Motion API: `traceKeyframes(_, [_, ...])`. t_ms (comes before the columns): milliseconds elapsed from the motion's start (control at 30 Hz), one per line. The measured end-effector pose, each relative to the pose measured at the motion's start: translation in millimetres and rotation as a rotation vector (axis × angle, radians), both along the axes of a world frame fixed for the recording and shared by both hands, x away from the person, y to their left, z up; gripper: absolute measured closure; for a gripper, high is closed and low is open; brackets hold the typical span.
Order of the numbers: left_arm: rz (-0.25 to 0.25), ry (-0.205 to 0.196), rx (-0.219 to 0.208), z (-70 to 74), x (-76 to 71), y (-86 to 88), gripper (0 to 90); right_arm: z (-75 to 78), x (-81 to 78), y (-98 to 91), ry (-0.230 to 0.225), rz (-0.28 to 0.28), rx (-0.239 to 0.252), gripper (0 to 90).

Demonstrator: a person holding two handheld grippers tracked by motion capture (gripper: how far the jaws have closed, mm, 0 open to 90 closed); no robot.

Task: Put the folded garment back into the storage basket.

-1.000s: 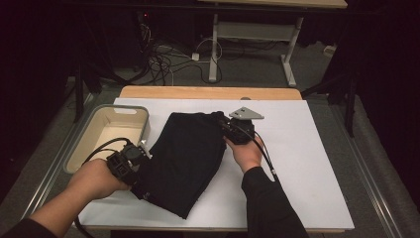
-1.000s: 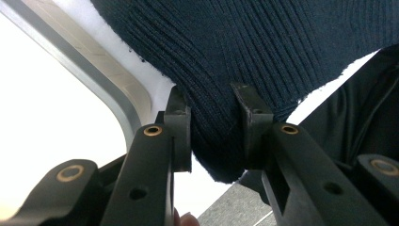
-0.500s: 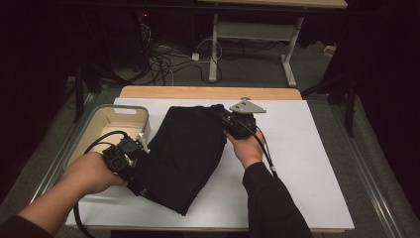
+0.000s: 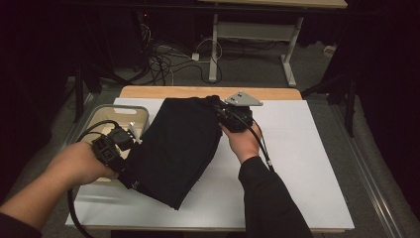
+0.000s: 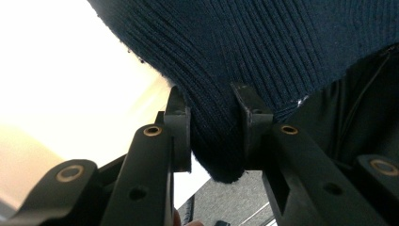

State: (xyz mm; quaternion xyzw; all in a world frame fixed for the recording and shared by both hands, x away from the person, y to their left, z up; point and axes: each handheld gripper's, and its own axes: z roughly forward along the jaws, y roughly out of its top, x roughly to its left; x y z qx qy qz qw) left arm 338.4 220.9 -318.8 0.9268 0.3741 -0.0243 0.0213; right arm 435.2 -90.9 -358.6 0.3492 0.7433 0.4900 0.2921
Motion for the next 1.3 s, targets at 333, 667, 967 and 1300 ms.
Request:
traceKeyframes(333, [0.040, -0.017, 0.010, 10.7, -1.9, 27.1, 68.5, 7.1, 6.9, 28.1, -0.023, 0.022, 0.004, 78.9])
traceKeyframes(667, [0.094, -0.028, -0.001, 8.8, -3.6, 55.9, 68.5, 11.5, 19.9, 61.9, -0.026, 0.059, 0.007, 78.9])
traceKeyframes(967, [0.143, -0.036, -0.001, 2.1, -1.9, 82.8, 68.5, 5.3, 39.2, 96.8, -0.016, 0.098, -0.007, 78.9])
traceKeyframes(1300, [0.211, -0.049, -0.020, -1.2, 0.1, 119.4, 68.5, 3.6, 53.6, 132.2, -0.025, 0.135, -0.013, 78.9])
